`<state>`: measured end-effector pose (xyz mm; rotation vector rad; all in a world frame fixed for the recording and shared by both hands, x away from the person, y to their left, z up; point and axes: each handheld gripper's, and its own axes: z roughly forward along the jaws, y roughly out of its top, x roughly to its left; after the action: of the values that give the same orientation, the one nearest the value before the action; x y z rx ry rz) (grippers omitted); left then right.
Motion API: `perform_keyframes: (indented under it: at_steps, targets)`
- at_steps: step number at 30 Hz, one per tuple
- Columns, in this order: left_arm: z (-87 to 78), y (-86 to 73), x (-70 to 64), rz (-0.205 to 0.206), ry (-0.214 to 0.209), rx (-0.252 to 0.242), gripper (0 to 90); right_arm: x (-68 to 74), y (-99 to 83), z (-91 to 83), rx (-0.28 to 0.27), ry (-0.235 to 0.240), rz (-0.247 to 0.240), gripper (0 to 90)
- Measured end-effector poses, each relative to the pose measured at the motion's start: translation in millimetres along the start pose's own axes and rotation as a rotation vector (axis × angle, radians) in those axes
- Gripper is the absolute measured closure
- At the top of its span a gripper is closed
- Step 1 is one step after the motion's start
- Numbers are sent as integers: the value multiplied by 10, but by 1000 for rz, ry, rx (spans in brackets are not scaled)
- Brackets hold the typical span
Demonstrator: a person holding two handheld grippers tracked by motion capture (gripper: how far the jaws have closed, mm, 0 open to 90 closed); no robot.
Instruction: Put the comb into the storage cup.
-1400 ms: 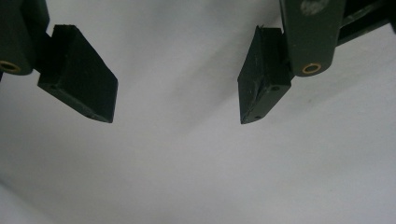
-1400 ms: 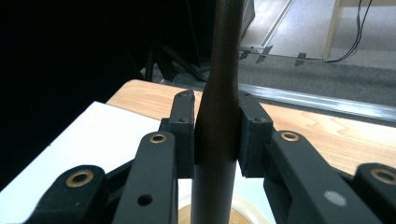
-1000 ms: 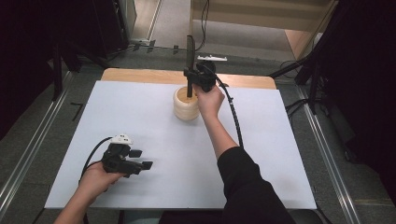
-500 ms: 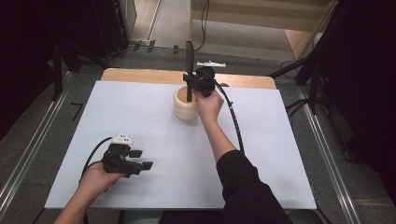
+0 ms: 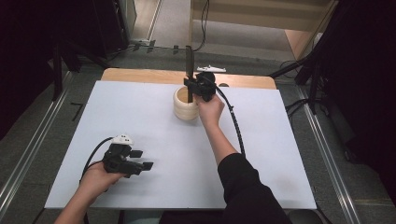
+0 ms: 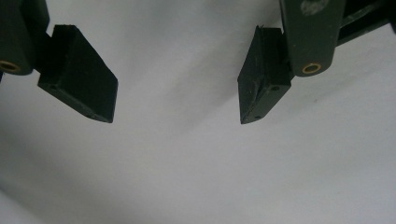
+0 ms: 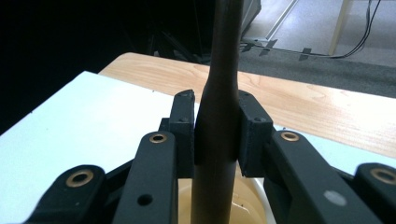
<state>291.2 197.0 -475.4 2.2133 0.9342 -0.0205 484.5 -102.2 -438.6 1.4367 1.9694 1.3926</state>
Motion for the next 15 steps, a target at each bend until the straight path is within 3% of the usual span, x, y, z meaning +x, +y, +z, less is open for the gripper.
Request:
perform_keyframes:
  at_steps: [15]
  targets:
    - [12,4,-4,-2,3,1,293,2,-104,-18,-5,-9,-30,694]
